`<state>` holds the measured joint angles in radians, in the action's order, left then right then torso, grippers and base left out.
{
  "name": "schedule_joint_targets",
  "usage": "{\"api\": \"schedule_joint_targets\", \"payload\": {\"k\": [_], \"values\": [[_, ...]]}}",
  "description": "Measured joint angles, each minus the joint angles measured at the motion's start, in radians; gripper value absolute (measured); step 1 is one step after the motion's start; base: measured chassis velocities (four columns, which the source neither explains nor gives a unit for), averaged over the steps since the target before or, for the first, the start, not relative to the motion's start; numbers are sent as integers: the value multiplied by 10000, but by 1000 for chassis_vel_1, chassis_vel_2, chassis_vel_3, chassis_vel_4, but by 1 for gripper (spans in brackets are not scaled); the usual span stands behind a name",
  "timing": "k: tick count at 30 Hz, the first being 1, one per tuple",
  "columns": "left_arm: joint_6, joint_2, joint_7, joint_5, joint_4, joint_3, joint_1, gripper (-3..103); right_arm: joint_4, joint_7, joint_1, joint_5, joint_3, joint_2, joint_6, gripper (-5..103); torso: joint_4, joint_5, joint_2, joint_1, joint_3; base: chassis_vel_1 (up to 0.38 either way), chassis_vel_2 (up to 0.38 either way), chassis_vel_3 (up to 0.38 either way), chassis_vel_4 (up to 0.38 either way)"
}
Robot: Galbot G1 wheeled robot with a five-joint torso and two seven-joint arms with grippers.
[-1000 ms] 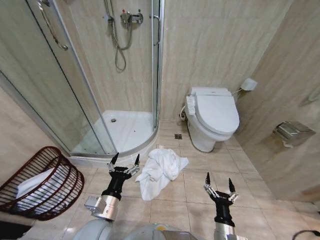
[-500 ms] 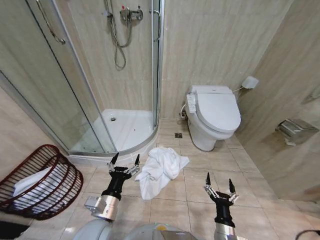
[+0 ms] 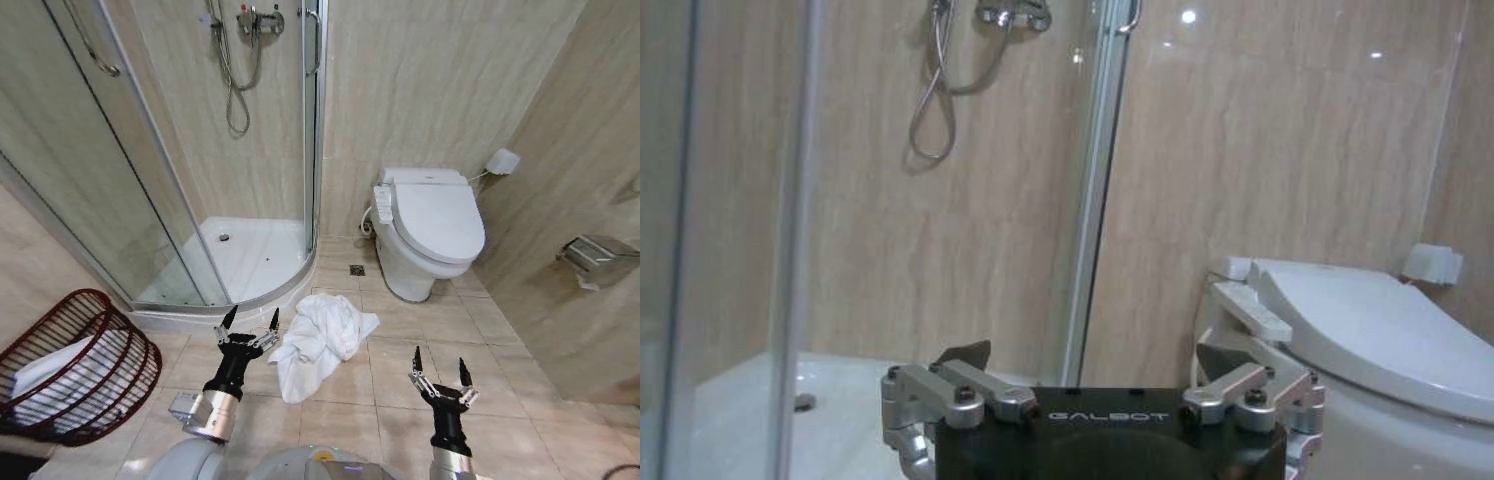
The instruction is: Discard the used towel into the hamper.
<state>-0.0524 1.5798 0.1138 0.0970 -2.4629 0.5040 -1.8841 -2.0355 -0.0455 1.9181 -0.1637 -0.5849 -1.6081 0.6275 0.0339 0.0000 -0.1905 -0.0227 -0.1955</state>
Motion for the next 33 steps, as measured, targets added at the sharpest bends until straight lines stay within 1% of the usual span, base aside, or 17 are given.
{"api": "schedule_joint_targets", "payload": {"k": [3, 4, 6, 7, 10, 11, 14, 15, 16, 17, 18, 21, 23, 25, 26, 28, 33], "values": [[0, 0, 0, 0, 0, 0, 1, 100, 99, 128, -35, -151, -62, 0, 113, 100, -2, 0, 50, 4, 41, -141, 117, 127, -150], [0, 0, 0, 0, 0, 0, 1, 100, 134, 228, -38, -346, -70, 0, 114, 100, 1, 3, 66, 3, 52, -113, 103, 117, -102], [0, 0, 0, 0, 0, -1, 2, 100, 191, 493, -52, -732, -163, 0, -48, 100, 1, -1, 72, 3, 62, -80, 91, 95, -41], [0, 0, 0, 0, 0, -1, 2, 100, 191, 493, -52, -732, -163, 0, -48, 100, 1, -1, 72, 3, 62, -80, 91, 74, -41], [0, 1, 0, 0, -1, 0, 0, 100, 471, 1160, -381, -1656, -669, 178, -944, 100, 0, 0, 65, 5, 64, 9, -5, 2, 7], [0, 1, 0, 0, -1, 0, 0, 100, 471, 1160, -381, -1656, -669, 178, -944, 100, 0, 0, 65, 5, 64, 30, -58, -67, 24], [0, -1, 0, 1, -1, -1, -2, 100, 858, 1802, -817, -2166, -1142, 546, -1734, 100, -2, 1, 50, 6, 58, 32, -36, -24, 40], [0, 0, 0, 0, -1, 0, -1, 100, 950, 1911, -947, -2338, -1216, 662, -2003, 100, 0, 1, 58, 7, 65, 0, 0, 0, 0], [0, 0, 0, 0, -1, 0, -1, 100, 950, 1911, -947, -2338, -1216, 662, -2003, 100, 0, 1, 58, 7, 65, 0, 0, 0, 0], [0, 0, 0, 0, 0, -1, -1, 100, 1068, 2001, -1108, -2510, -1262, 792, -2297, 100, -1, 2, 81, 15, 81, 0, 0, 0, 0], [0, 0, 0, 0, -1, 0, -1, 100, 1146, 2054, -1208, -2542, -1270, 853, -2391, 100, 0, 1, 92, 17, 88, 0, 0, 0, 0], [0, 0, 0, 0, -1, 0, -1, 100, 1432, 2255, -1488, -2204, -1273, 960, -2356, 100, 1, 3, 99, 18, 91, 0, 0, 0, 0], [0, 0, 0, 0, 0, 0, 0, 100, 1601, 2399, -1651, -1801, -1202, 1006, -2299, 100, 0, -2, 98, 18, 89, 0, 0, 0, 0], [0, 0, 0, 1, 0, -1, 0, 100, 1882, 2458, -1934, -1301, -1204, 971, -2107, 100, 0, 3, 93, 18, 84, 0, 0, 0, 0], [0, 0, 0, 1, 0, -1, 0, 100, 1882, 2458, -1934, -1301, -1204, 971, -2107, 100, 0, 3, 93, 18, 84, 0, 0, 0, 0], [0, 0, 0, 0, 0, 0, 0, 100, 2181, 2526, -2191, -953, -1222, 966, -1929, 100, 1, 0, 86, 17, 79, 0, 0, 0, 0], [0, 0, 0, 0, -1, 0, 0, 100, 2729, 2530, -2671, -911, -1191, 1184, -1993, 100, 0, -1, 71, 14, 71, 0, 0, 0, 0]]}}
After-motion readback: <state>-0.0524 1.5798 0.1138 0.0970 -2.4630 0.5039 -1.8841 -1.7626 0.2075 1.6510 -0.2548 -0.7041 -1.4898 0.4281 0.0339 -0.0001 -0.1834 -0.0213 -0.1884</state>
